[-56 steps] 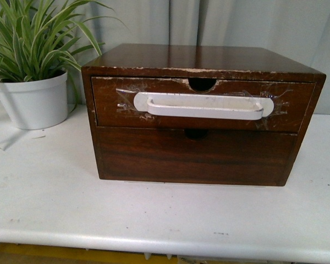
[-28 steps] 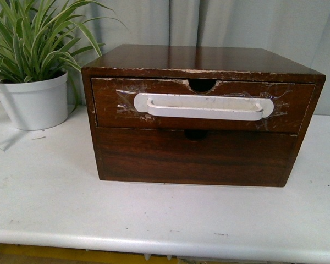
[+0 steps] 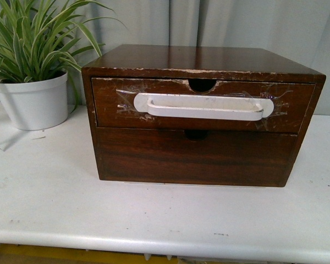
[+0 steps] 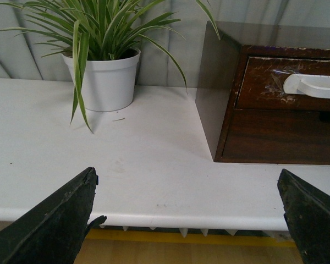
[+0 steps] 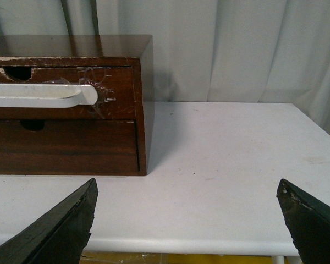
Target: Open drawer
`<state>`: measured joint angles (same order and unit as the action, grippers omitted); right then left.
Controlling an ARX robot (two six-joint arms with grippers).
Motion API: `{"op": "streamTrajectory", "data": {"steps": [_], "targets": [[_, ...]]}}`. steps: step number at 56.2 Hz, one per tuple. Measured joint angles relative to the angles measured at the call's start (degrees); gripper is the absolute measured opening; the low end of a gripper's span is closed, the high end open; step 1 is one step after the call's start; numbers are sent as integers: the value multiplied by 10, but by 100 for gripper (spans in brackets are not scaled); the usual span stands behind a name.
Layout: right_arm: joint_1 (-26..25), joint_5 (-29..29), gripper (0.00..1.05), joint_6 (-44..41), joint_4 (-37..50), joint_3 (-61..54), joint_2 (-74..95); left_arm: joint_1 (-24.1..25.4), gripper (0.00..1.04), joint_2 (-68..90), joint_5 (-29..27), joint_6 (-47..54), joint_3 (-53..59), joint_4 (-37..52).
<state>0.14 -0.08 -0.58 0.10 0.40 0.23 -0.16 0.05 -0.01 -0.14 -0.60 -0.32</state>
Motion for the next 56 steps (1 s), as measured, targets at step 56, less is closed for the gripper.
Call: {"op": "streamTrajectory", "data": {"steps": [56], "targets": [[29,-69,96,-179,-40,203,345,-63,99,282,159,183,-99,90]]}}
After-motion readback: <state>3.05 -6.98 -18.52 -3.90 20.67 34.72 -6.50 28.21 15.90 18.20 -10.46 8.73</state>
